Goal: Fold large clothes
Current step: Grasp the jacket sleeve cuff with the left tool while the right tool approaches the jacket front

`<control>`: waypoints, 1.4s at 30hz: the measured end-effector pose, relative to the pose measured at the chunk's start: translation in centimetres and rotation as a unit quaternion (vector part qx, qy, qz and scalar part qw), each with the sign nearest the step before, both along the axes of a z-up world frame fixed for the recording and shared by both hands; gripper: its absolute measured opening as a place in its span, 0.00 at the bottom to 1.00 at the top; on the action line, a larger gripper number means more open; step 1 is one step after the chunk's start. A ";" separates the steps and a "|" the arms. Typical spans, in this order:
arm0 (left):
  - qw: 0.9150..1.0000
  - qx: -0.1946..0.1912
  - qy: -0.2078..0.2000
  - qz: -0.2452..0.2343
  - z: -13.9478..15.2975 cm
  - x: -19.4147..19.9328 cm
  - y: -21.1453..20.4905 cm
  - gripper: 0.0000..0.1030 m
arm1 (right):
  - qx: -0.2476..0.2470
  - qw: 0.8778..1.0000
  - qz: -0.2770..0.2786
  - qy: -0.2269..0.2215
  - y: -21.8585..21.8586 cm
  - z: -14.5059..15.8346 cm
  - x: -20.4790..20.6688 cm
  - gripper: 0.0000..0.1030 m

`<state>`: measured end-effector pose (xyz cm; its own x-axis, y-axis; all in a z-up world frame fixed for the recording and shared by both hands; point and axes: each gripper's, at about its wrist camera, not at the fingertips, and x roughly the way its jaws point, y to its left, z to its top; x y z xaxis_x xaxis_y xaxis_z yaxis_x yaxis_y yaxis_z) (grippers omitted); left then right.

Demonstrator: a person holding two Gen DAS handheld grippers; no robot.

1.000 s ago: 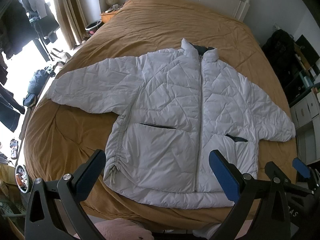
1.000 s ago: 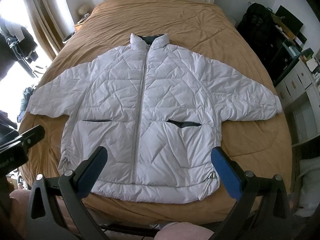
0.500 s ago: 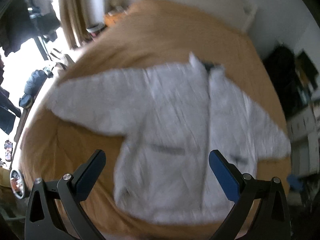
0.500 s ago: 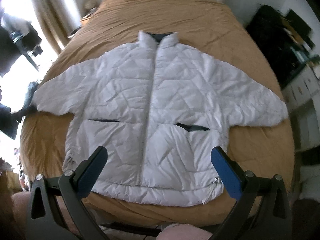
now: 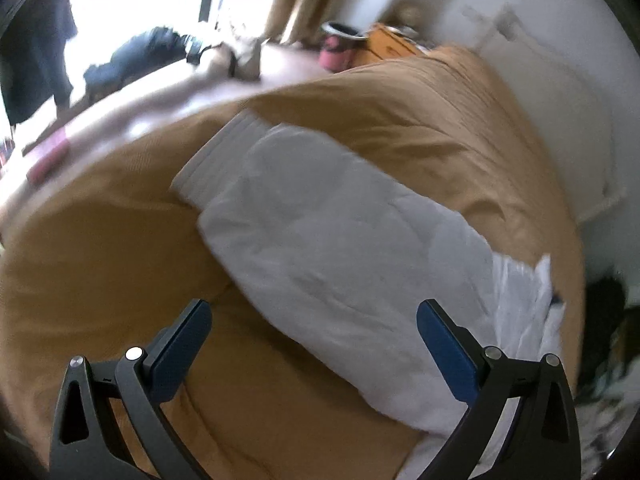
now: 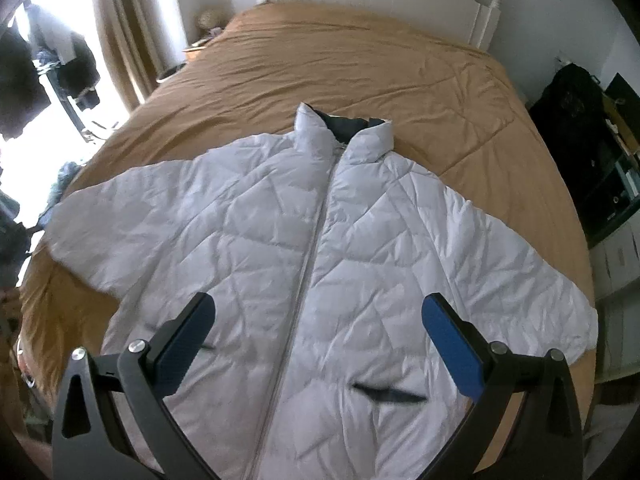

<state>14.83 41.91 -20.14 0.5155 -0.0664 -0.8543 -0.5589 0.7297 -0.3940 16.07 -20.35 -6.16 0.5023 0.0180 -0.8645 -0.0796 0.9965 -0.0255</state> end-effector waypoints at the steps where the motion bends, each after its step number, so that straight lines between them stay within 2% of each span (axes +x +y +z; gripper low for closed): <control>1: 1.000 -0.010 -0.005 0.010 -0.9 -0.2 1.2 0.98 | 0.000 1.000 -0.008 0.006 0.0 -0.8 0.9 1.00; 5: 0.997 -0.054 -0.045 0.018 -4.1 -0.1 4.0 0.97 | 0.021 0.998 -0.031 0.040 -0.5 -3.8 3.1 1.00; 8: 0.992 -0.094 -0.072 0.035 -6.3 0.8 5.8 0.92 | 0.031 0.997 -0.043 0.055 -0.8 -5.4 4.0 1.00; 15: 0.984 -0.124 -0.119 0.054 -8.0 4.6 8.1 0.90 | 0.026 0.995 -0.066 0.074 -2.4 -8.9 5.8 1.00; 17: 0.984 -0.120 -0.105 0.077 -8.3 5.5 8.7 0.50 | 0.035 0.993 -0.080 0.077 -3.3 -10.1 6.1 1.00; 18: 0.984 -0.127 -0.092 0.085 -8.9 6.1 8.9 0.14 | 0.041 0.992 -0.089 0.077 -3.9 -10.7 6.2 1.00; 20: 0.976 -0.169 -0.093 0.104 -10.0 6.3 9.7 0.11 | 0.050 0.990 -0.102 0.078 -4.9 -11.8 6.1 1.00; 22: 0.972 -0.173 -0.105 0.116 -9.6 5.9 9.7 0.08 | 0.052 0.989 -0.112 0.079 -5.7 -12.6 5.9 0.98; 26: 0.987 -0.088 -0.097 0.096 -5.4 6.7 8.2 0.07 | 0.062 0.988 -0.126 0.067 -7.4 -13.6 5.2 0.96; 28: 0.989 -0.051 -0.110 0.081 -2.1 7.1 6.9 0.07 | 0.072 0.988 -0.123 0.057 -7.9 -13.9 4.8 0.95; 31: 0.989 -0.005 -0.138 0.056 3.7 7.8 3.8 0.07 | 0.067 0.991 -0.112 0.031 -8.1 -14.3 4.3 0.95; 34: 0.985 0.050 -0.166 0.019 10.4 8.0 -1.1 0.07 | 0.028 0.996 -0.088 0.002 -7.4 -15.7 3.8 0.95; 36: 0.979 0.082 -0.188 -0.009 15.0 8.4 -5.2 0.07 | 0.000 0.998 -0.070 0.001 -6.8 -17.2 3.9 0.95; 38: 0.973 0.100 -0.207 -0.033 18.1 8.5 -9.0 0.07 | -0.027 0.998 -0.057 0.017 -6.2 -19.9 4.2 0.95; 39: 0.969 0.111 -0.218 -0.048 19.6 8.9 -11.4 0.07 | -0.028 0.997 -0.056 0.036 -6.3 -21.7 4.5 0.96; 42: 0.957 0.132 -0.242 -0.094 23.1 10.0 -19.4 0.07 | -0.012 0.998 -0.060 0.022 -6.9 -23.1 4.5 1.00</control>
<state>24.87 22.52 3.01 0.8551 -0.0107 -0.5183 -0.2076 0.9090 -0.3613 20.59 -27.20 -29.26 0.4605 -0.0609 -0.8855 0.0385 0.9981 -0.0486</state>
